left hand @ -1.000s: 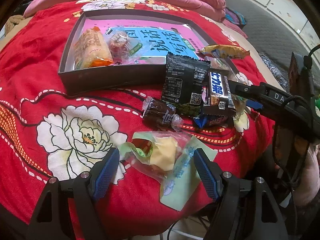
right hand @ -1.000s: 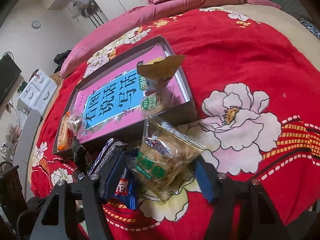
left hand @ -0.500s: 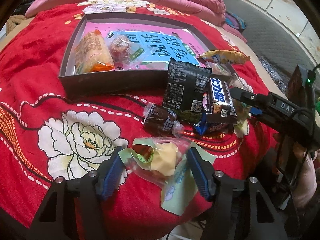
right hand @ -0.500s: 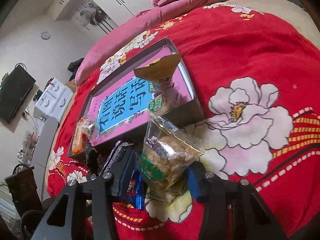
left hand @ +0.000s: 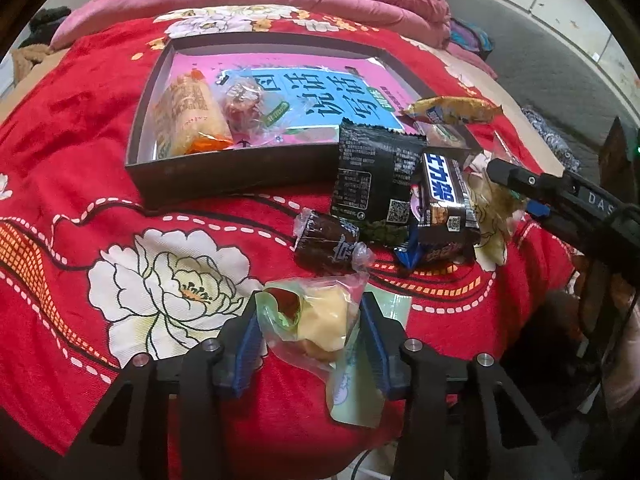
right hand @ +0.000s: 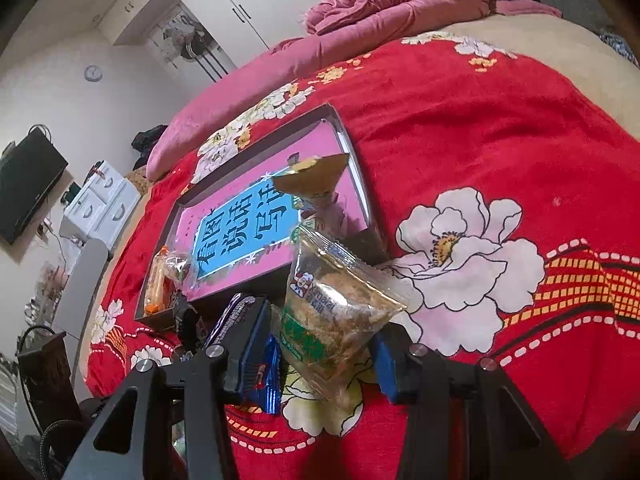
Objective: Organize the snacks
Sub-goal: 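Grasp the clear pastry bag with left tool while right tool grasps the meat-floss bag, then lift both clear bags and carry them over the tray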
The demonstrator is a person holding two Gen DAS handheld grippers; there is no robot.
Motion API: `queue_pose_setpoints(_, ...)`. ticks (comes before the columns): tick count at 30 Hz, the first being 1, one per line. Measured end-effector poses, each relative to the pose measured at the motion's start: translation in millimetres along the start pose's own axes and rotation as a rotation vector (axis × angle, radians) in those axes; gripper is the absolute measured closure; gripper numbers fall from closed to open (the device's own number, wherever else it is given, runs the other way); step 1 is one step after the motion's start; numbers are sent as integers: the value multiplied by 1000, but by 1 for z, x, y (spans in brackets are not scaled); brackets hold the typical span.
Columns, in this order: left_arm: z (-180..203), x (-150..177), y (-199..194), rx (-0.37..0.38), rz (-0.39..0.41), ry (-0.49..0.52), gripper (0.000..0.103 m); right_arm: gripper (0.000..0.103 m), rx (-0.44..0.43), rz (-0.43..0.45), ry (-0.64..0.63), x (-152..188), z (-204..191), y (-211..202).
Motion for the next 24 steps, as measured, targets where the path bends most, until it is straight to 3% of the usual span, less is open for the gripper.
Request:
queue_pose_setpoints(10,-3,-8,-21,47,57,-39,57,56,-1,20,-75,-2,-22,-10)
queue_pose_setpoints(24,-10,-24,-49,62,164,-66,57,56,-10,46,-88,-8,-31,-23)
Point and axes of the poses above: each gripper's, at about its wrist camera, not at the fingertips, and y roughly the way its jaws point, z to its right, x to its underside, the point moved 7 cm from there along y, roughly the way its jaws point, and after that the axes turned 7 degrees about -y, right-handed, at the moved point
